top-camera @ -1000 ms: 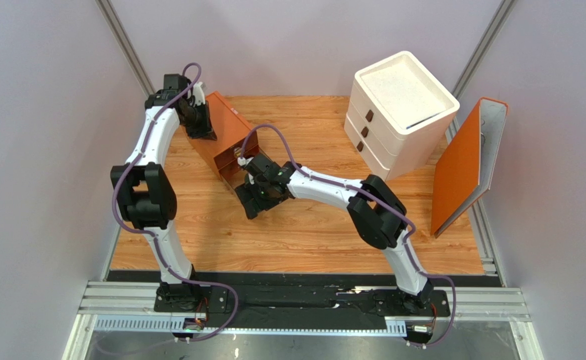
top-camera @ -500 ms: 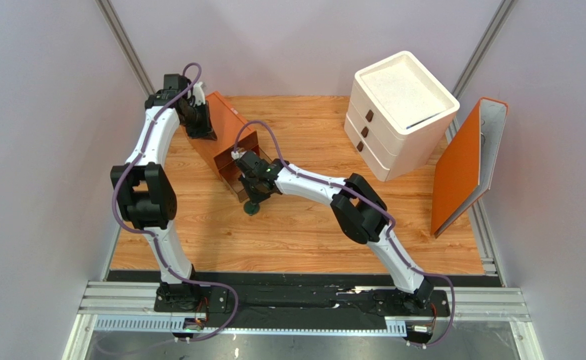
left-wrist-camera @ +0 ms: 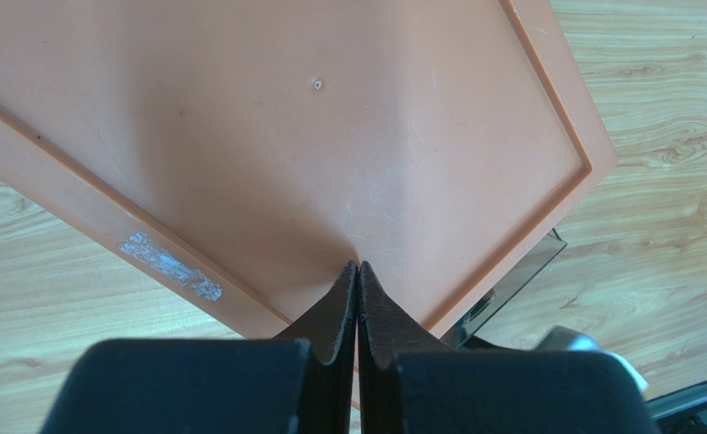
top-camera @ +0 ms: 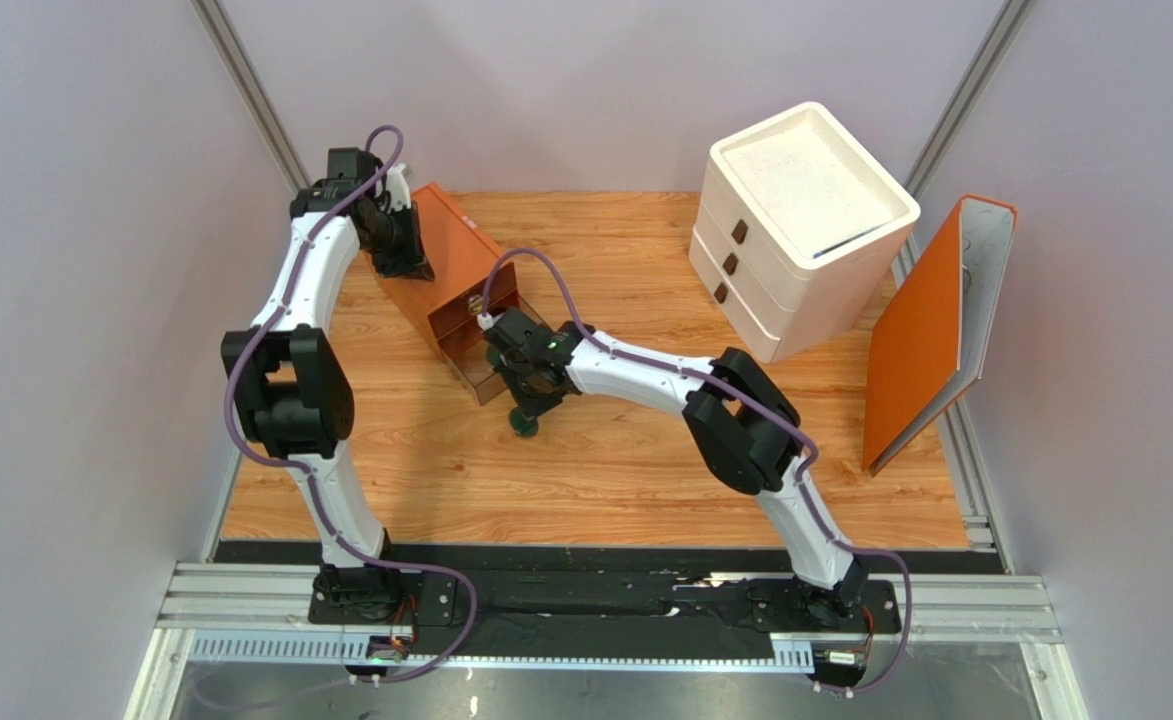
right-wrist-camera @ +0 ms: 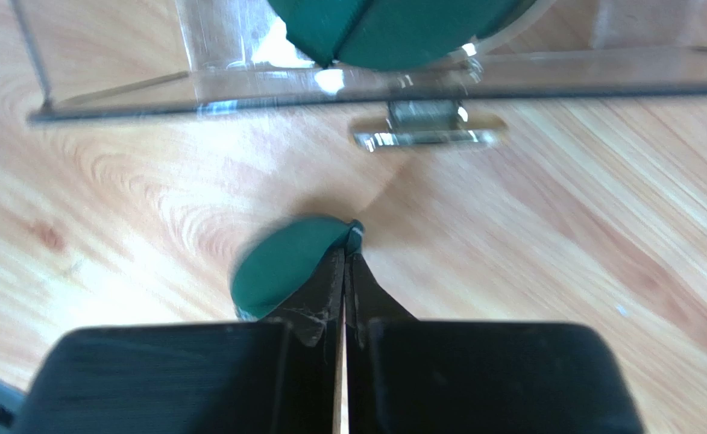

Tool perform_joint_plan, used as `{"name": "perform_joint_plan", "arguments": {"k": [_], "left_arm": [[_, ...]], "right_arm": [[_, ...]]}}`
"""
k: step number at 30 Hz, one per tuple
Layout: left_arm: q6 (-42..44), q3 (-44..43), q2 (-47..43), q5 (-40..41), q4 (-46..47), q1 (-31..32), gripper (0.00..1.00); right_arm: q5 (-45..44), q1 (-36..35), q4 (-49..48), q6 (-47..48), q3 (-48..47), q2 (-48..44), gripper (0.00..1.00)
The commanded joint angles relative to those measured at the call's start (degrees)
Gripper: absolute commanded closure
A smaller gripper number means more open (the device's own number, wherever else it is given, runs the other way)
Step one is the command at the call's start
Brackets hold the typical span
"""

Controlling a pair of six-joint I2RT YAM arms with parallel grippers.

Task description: Organize the makeup

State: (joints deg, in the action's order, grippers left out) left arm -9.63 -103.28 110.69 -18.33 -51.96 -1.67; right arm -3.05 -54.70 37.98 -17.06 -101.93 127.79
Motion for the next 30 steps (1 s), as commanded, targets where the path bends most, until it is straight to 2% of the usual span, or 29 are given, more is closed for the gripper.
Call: {"name": "perform_joint_plan", "arguments": {"k": [1,6,11,23,25,26,28,29,30], "left_arm": [[1.98,3.53,5.58,2.42,-10.44,0.35,1.0],[1.98,3.53,5.5,2.68,-10.44,0.35,1.0],[1.98,3.79,5.5,2.51,-10.35,0.44,1.0],[2.16,4.14,5.41,2.59,-10.61,0.44,1.0],[2.33,4.32,5.32,2.6,-10.44,0.35,1.0],[2.42,4.23,5.41,2.68,-10.61,0.44,1.0],[2.42,4.32,5.41,2.59,-10.53,0.44,1.0],[2.42,4.32,5.24,2.59,-10.61,0.35,1.0],[2.51,4.32,5.32,2.77,-10.61,0.44,1.0]], "right_arm": [[-2.75,-0.23,1.92,1.59,-0.37,-7.54,1.0],[-4.15,-0.23,1.84,1.85,-3.44,-11.59,1.0],[-5.3,0.03,1.4,2.64,-9.59,-9.93,1.0],[-1.35,1.96,0.08,0.27,-31.48,8.68,1.0],[0.05,2.4,0.52,-0.34,-33.77,10.46,0.94],[-0.2,2.58,1.04,-0.78,-33.95,11.07,0.84],[-1.51,3.01,0.87,-1.83,-32.81,10.91,0.7],[-2.13,3.1,0.52,-1.92,-32.28,10.64,0.6],[-2.57,3.28,0.17,-1.93,-30.97,9.6,0.38]]}}
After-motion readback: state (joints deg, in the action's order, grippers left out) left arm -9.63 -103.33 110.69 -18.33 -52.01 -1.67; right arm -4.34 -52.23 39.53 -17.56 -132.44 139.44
